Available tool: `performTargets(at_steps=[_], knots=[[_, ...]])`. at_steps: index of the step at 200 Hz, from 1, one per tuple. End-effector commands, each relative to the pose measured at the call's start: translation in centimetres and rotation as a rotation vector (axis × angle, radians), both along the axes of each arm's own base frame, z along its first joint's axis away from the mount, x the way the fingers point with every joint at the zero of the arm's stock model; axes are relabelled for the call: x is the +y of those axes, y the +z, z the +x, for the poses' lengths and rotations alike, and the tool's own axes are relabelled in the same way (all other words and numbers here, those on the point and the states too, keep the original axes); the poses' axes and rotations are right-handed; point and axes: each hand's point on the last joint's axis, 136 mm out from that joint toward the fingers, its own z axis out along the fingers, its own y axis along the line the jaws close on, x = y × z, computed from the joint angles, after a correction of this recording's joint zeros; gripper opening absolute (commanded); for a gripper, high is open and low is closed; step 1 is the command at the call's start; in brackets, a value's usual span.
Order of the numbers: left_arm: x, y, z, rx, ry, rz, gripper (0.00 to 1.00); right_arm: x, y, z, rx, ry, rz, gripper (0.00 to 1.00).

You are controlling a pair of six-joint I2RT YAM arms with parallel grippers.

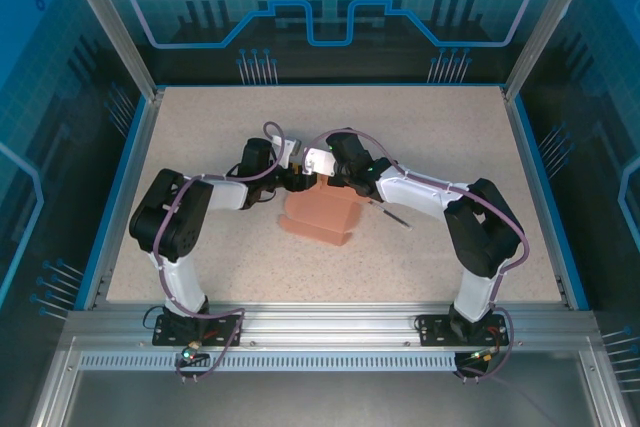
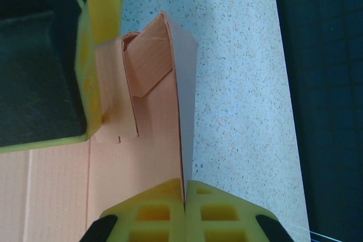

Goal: Fold the paper box

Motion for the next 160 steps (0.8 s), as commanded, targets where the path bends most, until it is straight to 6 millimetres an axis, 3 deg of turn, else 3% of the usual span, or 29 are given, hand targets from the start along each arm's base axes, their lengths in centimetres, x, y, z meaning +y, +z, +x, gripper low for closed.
performTargets(at_steps=[1, 73, 160], knots=[[1.0, 2.8, 2.2, -0.087, 0.098, 0.0, 0.65, 3.0, -0.2, -2.3, 0.07, 0.103, 0.059, 0.0], [1.8, 4.4, 1.8, -0.137, 0.133, -0.001, 0.55, 1.8, -0.3, -2.4, 0.1, 0.09, 0.031, 0.0], [3.3, 4.5, 1.5, -0.166, 0.144, 0.059, 0.47, 0.9, -1.3, -2.5, 0.185, 0.079, -0.018, 0.0]])
